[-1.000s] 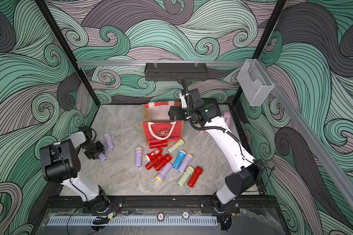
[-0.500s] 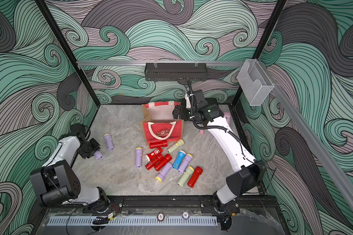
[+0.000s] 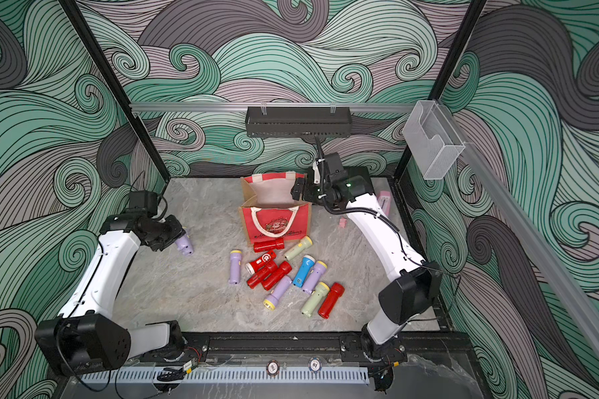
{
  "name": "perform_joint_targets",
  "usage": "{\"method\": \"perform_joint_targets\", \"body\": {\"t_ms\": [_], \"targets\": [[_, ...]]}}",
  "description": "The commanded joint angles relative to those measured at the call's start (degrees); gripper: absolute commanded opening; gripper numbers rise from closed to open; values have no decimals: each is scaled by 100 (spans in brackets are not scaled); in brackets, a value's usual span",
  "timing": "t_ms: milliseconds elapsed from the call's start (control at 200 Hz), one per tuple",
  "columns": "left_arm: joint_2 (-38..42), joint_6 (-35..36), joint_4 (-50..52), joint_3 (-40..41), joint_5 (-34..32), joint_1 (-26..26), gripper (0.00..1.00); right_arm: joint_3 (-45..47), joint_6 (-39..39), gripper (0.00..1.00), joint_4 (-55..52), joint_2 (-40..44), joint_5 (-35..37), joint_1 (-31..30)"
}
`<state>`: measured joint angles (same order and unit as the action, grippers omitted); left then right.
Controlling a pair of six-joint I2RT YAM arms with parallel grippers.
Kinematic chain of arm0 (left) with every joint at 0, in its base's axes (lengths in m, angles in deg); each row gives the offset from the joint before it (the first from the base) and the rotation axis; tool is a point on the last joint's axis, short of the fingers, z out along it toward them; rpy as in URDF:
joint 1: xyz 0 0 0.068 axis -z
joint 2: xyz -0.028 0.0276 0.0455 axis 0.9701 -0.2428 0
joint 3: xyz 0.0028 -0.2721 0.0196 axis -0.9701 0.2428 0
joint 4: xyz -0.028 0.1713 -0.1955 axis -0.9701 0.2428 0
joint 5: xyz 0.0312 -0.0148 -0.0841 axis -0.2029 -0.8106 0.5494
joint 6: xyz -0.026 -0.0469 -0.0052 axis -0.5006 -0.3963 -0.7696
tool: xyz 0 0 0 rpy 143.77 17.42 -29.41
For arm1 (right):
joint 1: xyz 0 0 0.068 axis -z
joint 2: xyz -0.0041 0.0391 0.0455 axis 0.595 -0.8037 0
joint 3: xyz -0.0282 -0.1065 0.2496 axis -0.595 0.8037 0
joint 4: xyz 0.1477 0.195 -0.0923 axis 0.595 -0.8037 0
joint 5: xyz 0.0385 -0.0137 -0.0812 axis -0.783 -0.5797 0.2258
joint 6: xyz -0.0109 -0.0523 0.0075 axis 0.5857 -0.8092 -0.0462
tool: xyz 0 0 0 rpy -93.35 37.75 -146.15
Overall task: Put the flashlights into the tote bags
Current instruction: Pick up the flashlight from the center of the board, then adjust the canvas bag at the center of the board.
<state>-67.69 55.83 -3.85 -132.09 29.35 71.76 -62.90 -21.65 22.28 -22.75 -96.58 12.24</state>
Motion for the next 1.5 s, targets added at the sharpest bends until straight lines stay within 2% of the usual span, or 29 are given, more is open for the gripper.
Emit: {"method": "perform_joint_targets", "body": {"t_ms": [0, 190, 325, 530, 665, 805, 900, 1141, 1326, 1496], "targets": [[-160, -286, 108, -942, 217, 606, 0, -96, 147, 99, 88, -87, -63, 55], [-1220, -290, 138, -2722, 345, 1757, 0, -12, 153, 99, 206, -235, -111, 85], [-2046, -252, -72, -3874, 253, 2464, 0, -61, 36, 98, 484, -366, -435, 98], [-3508, -143, 99, -5618, 304, 3180, 0, -24, -38, 96, 486, -515, -432, 115], [-4213, -130, -4, -6198, 318, 3442, 0, 110, -88, 92, 483, -570, -351, 133], [-4698, -104, -189, -6354, 163, 3495, 0, 310, -67, 82, 484, -585, -325, 189], [-4946, -34, -134, -6402, 41, 3504, 0, 427, -128, 70, 482, -588, -335, 199], [-5208, 148, 74, -6262, -303, 3515, 0, 600, -219, 50, 481, -625, -267, 215], [-5386, 292, 441, -6208, -617, 3578, 0, 687, -242, 42, 481, -585, -240, 221], [-5352, 241, 532, -5834, -749, 3635, 0, 767, -207, 39, 522, -515, -268, 218]]}}
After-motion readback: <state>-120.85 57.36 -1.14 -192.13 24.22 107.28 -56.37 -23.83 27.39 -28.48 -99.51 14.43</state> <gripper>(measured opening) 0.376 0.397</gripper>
